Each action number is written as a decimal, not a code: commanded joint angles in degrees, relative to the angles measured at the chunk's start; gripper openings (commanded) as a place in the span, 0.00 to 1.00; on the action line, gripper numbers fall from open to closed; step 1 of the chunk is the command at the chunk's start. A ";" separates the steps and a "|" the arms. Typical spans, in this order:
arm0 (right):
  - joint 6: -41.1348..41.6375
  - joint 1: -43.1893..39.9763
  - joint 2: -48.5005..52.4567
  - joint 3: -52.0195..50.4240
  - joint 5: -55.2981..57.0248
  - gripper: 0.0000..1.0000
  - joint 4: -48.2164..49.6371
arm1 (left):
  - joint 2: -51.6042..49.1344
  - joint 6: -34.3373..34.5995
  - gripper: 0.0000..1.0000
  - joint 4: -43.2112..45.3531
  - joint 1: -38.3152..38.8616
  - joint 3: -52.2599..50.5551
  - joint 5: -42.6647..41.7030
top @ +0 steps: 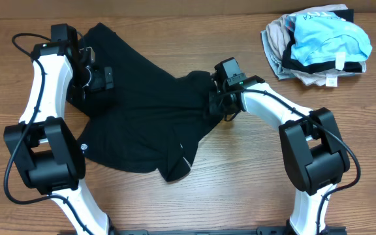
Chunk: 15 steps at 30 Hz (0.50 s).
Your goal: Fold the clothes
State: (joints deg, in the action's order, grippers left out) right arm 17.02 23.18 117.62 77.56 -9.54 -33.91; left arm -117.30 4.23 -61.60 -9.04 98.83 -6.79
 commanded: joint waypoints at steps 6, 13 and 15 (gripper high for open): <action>2.38 -0.39 1.77 3.06 7.50 0.04 -5.49 | -0.79 -1.09 1.00 0.33 0.07 0.55 0.39; 1.57 -7.30 1.75 13.51 16.11 0.04 -25.57 | -0.79 -1.73 1.00 0.50 0.07 0.55 0.46; 0.57 -10.91 1.75 14.95 15.91 0.04 -28.02 | -0.79 -1.73 1.00 0.81 0.07 0.55 1.03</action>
State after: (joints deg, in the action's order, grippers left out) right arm 18.59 18.33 119.11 89.08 1.50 -60.12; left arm -117.49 4.01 -61.21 -9.04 98.83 -6.74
